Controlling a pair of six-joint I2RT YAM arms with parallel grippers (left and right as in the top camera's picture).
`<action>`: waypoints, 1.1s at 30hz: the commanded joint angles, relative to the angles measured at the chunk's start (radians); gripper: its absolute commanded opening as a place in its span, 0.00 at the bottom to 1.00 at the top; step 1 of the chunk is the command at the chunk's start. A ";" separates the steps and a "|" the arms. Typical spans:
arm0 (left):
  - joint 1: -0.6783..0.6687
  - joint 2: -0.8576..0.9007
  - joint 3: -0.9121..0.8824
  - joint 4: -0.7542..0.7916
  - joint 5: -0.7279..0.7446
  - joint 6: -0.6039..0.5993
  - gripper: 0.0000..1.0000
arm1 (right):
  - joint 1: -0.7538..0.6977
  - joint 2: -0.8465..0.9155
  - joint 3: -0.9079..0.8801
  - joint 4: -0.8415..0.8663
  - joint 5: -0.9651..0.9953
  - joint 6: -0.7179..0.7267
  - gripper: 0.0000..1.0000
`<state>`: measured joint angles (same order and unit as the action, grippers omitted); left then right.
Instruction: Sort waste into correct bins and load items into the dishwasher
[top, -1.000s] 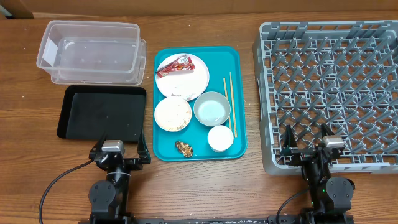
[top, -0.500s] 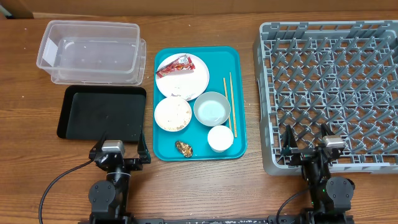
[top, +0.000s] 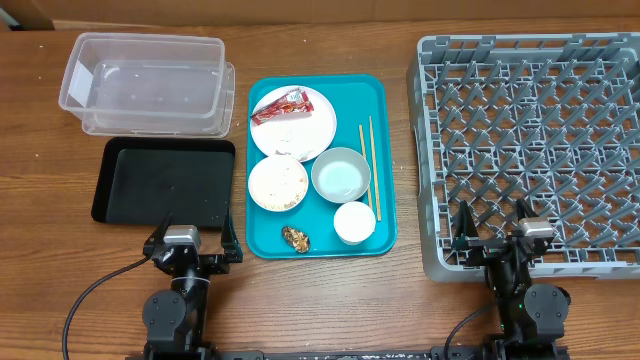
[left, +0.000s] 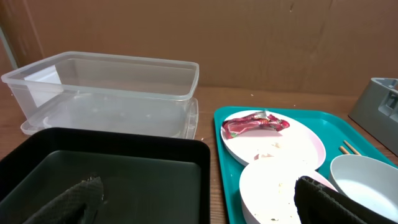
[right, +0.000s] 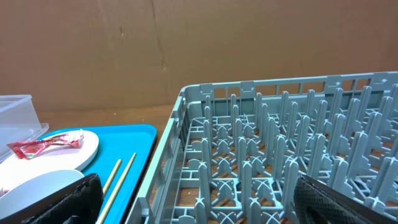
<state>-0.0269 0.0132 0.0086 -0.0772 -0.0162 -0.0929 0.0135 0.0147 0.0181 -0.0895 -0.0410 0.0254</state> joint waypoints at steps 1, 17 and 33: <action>-0.006 -0.008 -0.003 0.002 -0.010 0.026 1.00 | -0.003 -0.012 -0.010 0.008 0.002 -0.003 1.00; -0.006 -0.008 -0.003 0.002 -0.004 0.026 1.00 | -0.003 -0.012 -0.010 0.008 0.002 -0.003 1.00; -0.006 -0.008 0.043 0.001 0.013 -0.102 1.00 | -0.003 -0.011 0.038 0.003 0.019 0.080 1.00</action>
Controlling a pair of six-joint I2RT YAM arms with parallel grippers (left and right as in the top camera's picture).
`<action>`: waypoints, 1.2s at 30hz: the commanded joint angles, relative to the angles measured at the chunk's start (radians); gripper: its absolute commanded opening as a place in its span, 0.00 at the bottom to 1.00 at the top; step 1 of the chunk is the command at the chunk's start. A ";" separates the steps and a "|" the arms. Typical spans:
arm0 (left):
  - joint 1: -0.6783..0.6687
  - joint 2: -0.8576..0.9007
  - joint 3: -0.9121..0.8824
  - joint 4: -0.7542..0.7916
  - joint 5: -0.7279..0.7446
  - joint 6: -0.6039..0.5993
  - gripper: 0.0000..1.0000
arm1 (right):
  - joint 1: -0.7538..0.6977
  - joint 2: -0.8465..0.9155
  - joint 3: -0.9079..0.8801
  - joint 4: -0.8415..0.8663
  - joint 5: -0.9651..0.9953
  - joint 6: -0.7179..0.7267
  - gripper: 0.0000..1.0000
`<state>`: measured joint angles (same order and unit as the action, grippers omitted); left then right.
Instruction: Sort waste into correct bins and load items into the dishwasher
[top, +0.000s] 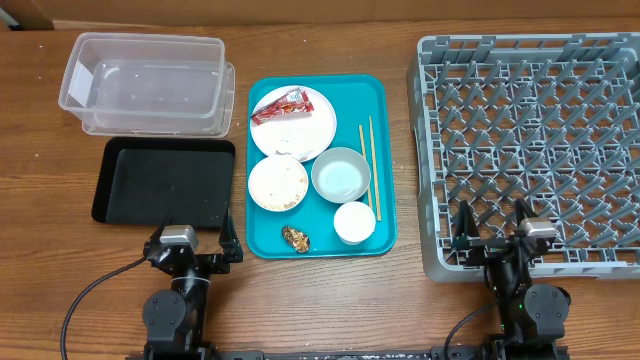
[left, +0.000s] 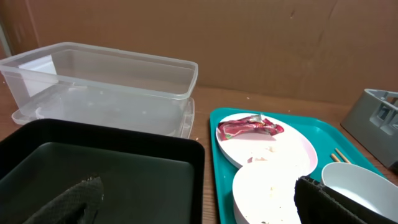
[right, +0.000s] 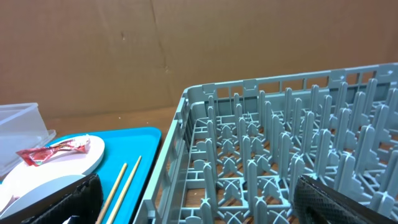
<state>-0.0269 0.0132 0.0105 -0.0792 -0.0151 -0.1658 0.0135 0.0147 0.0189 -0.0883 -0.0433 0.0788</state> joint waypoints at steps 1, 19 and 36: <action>-0.006 -0.005 0.056 0.000 0.011 -0.029 1.00 | -0.003 -0.008 0.052 0.002 0.028 0.026 1.00; -0.006 0.695 0.644 -0.118 0.237 -0.029 1.00 | -0.003 0.505 0.583 -0.321 0.022 0.026 1.00; -0.006 1.091 1.136 -1.018 0.105 -0.021 1.00 | -0.003 0.847 0.934 -0.786 0.008 0.026 1.00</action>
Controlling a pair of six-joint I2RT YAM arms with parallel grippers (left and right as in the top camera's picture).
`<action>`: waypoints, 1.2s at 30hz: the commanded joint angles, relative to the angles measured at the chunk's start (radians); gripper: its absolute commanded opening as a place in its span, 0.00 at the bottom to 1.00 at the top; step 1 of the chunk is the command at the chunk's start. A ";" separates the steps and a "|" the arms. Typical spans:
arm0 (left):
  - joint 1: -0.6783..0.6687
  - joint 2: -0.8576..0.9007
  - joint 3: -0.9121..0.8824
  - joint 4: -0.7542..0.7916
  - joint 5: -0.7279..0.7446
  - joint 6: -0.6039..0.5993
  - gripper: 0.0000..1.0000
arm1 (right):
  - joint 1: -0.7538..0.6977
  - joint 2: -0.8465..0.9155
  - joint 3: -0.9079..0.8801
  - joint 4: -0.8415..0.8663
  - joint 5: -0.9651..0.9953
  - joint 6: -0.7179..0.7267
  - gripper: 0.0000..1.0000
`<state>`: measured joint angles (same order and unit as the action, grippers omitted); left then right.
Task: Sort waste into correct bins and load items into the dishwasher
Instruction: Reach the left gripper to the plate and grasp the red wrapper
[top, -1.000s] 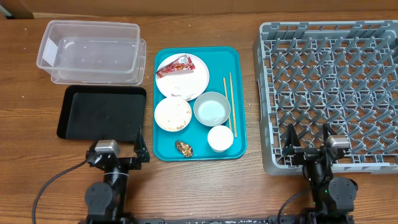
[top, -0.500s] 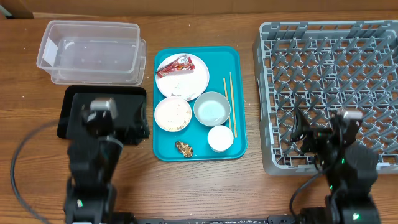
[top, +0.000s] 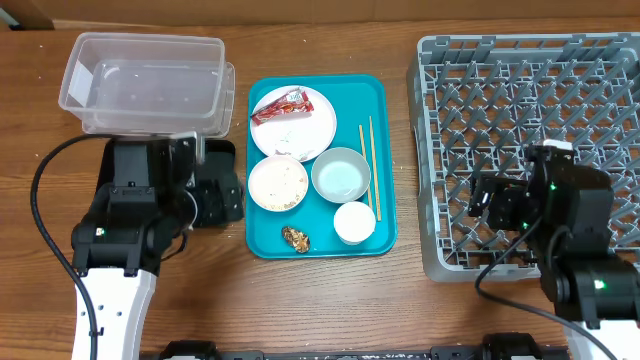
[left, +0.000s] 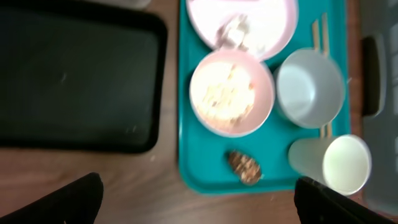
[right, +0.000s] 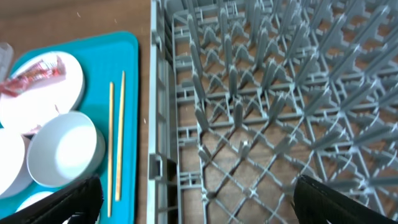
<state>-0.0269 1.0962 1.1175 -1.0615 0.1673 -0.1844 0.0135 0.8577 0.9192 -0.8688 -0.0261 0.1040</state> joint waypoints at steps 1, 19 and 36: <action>-0.006 0.010 0.029 -0.055 -0.097 -0.002 1.00 | -0.003 0.004 0.034 -0.006 -0.021 0.001 1.00; -0.050 0.408 0.405 0.089 -0.071 0.140 1.00 | -0.003 0.004 0.034 -0.014 -0.058 0.001 1.00; -0.225 0.825 0.451 0.450 -0.157 0.443 1.00 | -0.003 0.004 0.034 -0.020 -0.058 0.001 1.00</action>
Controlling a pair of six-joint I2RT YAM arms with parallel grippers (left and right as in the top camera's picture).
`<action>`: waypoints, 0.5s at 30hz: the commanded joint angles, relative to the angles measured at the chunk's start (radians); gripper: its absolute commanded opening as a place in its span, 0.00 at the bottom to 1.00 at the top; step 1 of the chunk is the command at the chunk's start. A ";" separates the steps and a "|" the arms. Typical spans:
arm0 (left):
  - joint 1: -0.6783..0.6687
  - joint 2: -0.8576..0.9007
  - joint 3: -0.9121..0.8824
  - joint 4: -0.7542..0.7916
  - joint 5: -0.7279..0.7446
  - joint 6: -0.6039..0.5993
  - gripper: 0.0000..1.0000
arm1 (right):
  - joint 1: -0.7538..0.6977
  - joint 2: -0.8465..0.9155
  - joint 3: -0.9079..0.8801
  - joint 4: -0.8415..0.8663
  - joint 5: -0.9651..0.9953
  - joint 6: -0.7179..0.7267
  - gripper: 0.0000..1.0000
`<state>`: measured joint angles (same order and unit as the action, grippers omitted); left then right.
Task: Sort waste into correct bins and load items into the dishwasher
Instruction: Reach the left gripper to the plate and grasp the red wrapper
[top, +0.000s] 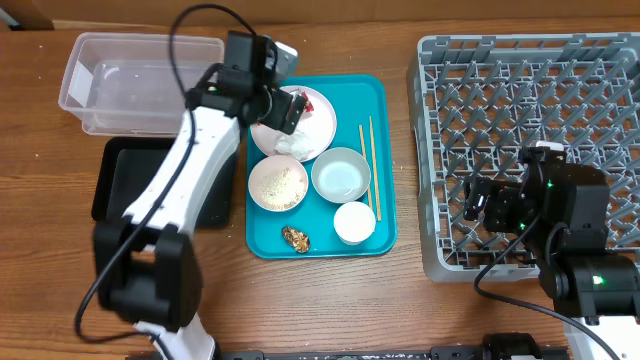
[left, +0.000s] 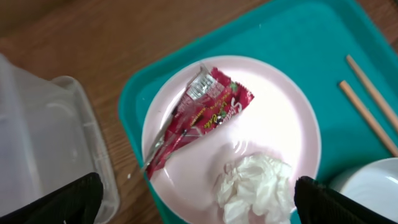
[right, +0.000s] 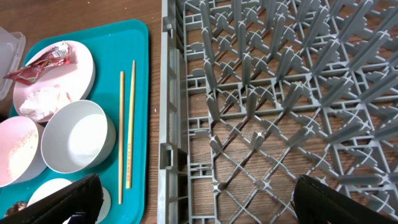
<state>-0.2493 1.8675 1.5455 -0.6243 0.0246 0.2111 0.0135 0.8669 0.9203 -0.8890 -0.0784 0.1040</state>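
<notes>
My left gripper (top: 283, 108) (left: 196, 193) hangs open over the pink plate (left: 280, 124) at the far end of the teal tray (top: 370, 100). On the plate lie a red wrapper (left: 199, 115) and a crumpled white tissue (left: 255, 186), the tissue below and between the fingers. The tray also holds a pink bowl with crumbs (top: 277, 185), a pale bowl (top: 341, 175), a white cup (top: 354, 222), chopsticks (top: 368, 165) and a brown food scrap (top: 295, 237). My right gripper (top: 487, 207) (right: 196, 199) is open above the left edge of the grey dish rack (top: 600, 60).
A clear plastic bin (top: 140, 85) stands at the back left, with a black tray (top: 130, 170) in front of it. My left arm stretches across the black tray's right side. The rack's upright tines (right: 280, 74) fill the right of the table.
My left gripper was above the black tray and the near bowls; now it is at the far plate, over the wrapper and tissue. The right gripper has barely shifted over the rack.
Both arms sat folded low at the table's front edge with fingers open, and stayed so a second later. Then both were raised, the left over the black tray, the right over the rack. Now the left is over the plate. Nothing on the tray has moved.
</notes>
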 joint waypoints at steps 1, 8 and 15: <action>-0.002 0.069 0.023 0.018 -0.014 0.047 1.00 | -0.003 -0.005 0.033 -0.002 -0.005 0.001 1.00; -0.005 0.154 0.023 0.091 -0.002 0.045 1.00 | -0.003 -0.005 0.033 -0.011 -0.005 0.001 1.00; -0.005 0.216 0.023 0.139 -0.003 0.081 1.00 | -0.003 -0.005 0.033 -0.013 -0.005 0.001 1.00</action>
<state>-0.2493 2.0457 1.5455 -0.5014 0.0242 0.2489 0.0135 0.8669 0.9203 -0.9054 -0.0788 0.1040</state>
